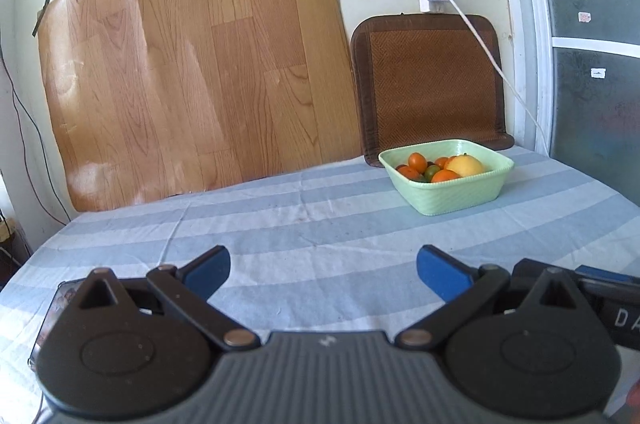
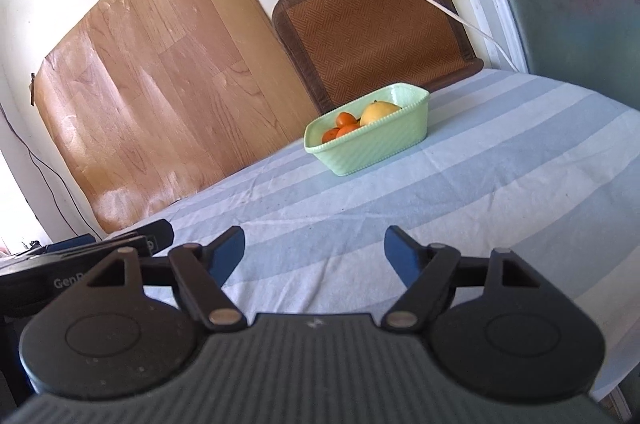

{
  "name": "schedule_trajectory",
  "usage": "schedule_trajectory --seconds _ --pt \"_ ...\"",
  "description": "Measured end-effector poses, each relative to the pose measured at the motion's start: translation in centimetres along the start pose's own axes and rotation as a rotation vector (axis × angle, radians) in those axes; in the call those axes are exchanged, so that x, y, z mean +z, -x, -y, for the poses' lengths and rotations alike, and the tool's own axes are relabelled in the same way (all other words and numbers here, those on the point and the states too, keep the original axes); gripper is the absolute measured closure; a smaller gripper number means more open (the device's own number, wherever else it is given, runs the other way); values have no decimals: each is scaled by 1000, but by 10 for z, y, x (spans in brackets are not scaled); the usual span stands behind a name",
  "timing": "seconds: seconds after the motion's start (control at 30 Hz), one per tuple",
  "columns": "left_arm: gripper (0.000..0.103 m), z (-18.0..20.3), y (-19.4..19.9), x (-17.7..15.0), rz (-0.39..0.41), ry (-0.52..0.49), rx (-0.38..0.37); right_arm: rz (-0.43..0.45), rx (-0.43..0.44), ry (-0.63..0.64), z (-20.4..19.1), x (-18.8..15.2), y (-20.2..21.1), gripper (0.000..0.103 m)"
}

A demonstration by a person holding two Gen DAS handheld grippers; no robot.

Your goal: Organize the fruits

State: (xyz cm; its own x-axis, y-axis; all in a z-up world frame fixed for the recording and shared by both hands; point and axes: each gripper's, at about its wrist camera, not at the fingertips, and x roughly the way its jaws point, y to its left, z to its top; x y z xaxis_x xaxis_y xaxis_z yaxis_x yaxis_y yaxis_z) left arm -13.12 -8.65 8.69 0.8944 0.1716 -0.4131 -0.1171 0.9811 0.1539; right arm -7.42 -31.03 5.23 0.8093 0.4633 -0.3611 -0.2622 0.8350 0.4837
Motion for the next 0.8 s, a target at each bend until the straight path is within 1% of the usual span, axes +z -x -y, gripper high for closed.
schedule_trajectory --seconds 0.17,0.33,0.53,0.6,0.7,0.8 --pt "0 3 8 -1 9 -6 12 19 7 -2 1 -1 8 23" --pt "0 5 4 -1 -6 -17 7 24 2 -9 4 0 7 22" --pt "0 5 -10 -4 -53 -15 -49 19 -18 -6 9 -1 2 22" --pt "0 6 -16 -5 -56 -12 -68 17 -29 -6 11 -1 -1 22" --pt "0 7 -25 -5 -64 -3 -93 32 -52 12 12 -1 -3 22" --pt "0 9 -37 -6 -88 -3 -113 42 -76 24 14 -2 -7 20"
